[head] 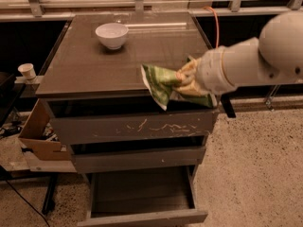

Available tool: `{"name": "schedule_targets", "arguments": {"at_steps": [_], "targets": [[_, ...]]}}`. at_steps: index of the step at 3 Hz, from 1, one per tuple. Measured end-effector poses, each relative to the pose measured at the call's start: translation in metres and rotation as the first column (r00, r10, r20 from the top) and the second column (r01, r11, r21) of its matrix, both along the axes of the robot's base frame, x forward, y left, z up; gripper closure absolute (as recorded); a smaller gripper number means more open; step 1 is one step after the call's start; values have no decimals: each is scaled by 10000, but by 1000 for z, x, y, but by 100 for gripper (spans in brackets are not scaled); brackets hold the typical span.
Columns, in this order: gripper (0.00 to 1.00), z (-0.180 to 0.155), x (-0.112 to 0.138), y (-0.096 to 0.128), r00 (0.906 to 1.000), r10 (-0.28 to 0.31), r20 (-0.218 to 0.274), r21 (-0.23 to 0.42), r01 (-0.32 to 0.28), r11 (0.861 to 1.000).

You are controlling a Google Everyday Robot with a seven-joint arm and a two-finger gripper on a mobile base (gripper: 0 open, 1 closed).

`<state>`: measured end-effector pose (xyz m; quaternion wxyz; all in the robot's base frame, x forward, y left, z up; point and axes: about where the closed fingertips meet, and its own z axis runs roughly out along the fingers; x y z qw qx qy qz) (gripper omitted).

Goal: Pick green jalapeno chip bag from bottom drawer and place on counter

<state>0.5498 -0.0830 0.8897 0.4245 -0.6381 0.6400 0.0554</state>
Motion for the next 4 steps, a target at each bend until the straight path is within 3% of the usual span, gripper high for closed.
{"name": "schedule_targets", "arguments": {"at_steps": [1,2,4], "targets": [[100,66,42,32,9937,506,1000,223,-531,9983],[100,64,43,34,9934,453,1056,255,-483,9985],[100,42,81,52,9882,606,1408,-83,-600,9982]]}}
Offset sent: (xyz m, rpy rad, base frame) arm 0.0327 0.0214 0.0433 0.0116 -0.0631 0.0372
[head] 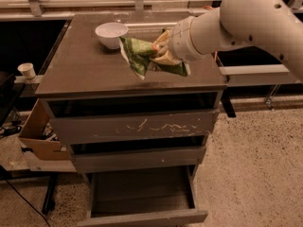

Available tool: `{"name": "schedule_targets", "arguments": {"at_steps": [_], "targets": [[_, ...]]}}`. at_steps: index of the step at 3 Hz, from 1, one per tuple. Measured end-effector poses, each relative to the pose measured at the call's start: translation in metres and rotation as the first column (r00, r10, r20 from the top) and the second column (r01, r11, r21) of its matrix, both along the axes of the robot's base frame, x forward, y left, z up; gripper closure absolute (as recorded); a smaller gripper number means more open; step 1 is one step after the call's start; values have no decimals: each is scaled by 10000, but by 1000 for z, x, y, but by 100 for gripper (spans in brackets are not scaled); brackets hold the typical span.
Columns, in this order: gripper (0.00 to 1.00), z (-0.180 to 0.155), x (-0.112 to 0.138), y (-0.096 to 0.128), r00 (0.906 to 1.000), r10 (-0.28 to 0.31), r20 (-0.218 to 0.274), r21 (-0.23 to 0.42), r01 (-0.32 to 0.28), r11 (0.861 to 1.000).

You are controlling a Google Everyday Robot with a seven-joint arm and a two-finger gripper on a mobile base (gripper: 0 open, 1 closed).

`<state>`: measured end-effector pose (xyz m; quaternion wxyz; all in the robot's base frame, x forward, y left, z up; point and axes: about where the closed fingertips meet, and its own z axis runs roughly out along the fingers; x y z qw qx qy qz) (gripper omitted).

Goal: Pick green jalapeno chip bag from bottom drawer and place on counter

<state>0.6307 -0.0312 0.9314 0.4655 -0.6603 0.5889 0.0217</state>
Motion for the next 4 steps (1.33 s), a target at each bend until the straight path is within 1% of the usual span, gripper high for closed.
{"name": "schedule_targets", "arguments": {"at_steps": [1,3,4], "targets": [[100,-10,19,9,9999,105,-4,-123,-105,9999],[100,-28,52,18,9998,87,-176,-239,-91,9997],[100,-61,80,23,9981,-6,-610,-442,-21,9990]]}}
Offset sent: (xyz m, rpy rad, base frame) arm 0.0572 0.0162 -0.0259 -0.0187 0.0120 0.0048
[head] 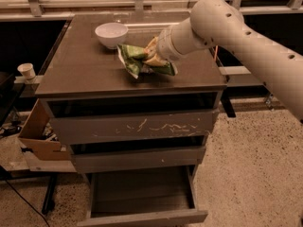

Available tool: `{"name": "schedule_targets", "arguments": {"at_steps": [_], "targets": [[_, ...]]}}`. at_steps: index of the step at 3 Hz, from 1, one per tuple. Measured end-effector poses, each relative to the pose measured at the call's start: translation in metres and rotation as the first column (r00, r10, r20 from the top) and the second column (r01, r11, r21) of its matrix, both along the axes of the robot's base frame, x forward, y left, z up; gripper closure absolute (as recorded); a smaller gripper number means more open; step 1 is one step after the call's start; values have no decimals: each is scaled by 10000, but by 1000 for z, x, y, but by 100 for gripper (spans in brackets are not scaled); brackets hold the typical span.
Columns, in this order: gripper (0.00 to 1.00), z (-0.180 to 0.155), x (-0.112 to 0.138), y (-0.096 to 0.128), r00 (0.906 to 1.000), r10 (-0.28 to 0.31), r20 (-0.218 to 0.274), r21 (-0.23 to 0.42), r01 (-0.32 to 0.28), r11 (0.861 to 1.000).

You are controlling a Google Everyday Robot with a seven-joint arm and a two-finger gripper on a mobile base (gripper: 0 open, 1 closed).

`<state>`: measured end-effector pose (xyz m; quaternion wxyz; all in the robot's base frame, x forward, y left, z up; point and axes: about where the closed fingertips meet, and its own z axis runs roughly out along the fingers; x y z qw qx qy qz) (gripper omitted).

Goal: Pick green jalapeno chip bag from bottom drawer and place on counter

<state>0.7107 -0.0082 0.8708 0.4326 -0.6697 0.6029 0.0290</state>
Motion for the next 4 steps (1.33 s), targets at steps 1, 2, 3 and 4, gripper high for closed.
{"name": "schedule_targets", "arguments": {"at_steps": [1,2,3,4], "targets": [[96,-1,0,0,10000,5,-8,1,-5,10000],[73,-1,0,0,10000,5,-8,1,-5,10000],[42,-1,0,0,10000,6,-9,1,-6,10000],[19,-1,0,0,10000,6,-9,1,-6,10000]]}}
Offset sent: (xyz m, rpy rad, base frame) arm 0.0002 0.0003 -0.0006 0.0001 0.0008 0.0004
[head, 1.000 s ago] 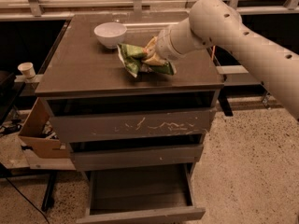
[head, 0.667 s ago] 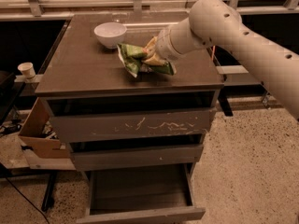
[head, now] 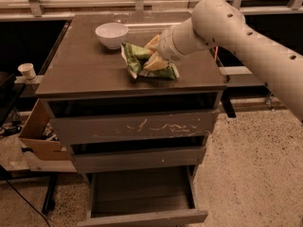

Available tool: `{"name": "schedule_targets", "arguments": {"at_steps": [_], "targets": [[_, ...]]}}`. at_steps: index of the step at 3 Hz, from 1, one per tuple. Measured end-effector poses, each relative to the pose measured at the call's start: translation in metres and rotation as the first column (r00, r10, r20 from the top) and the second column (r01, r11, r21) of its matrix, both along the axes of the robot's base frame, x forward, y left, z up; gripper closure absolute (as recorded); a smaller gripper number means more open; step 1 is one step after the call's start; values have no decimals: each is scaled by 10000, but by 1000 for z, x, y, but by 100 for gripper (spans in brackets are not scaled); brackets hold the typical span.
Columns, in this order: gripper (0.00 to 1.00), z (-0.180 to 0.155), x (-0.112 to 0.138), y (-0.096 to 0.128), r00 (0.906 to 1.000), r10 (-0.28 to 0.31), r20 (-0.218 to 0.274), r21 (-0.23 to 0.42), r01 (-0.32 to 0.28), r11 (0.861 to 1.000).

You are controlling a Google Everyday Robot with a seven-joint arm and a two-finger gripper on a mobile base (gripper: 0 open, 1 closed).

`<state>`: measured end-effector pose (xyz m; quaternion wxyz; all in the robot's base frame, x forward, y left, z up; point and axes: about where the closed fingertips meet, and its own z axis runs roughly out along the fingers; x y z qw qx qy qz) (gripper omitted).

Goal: Pick green jalapeno chip bag from bottom drawer and place on counter

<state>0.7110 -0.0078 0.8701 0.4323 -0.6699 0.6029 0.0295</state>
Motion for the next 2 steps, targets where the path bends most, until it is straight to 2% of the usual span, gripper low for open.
{"name": "schedule_targets", "arguments": {"at_steps": [1,2], "targets": [[0,0,0,0,10000,0,0,0,0,10000],[0,0,0,0,10000,0,0,0,0,10000]]}}
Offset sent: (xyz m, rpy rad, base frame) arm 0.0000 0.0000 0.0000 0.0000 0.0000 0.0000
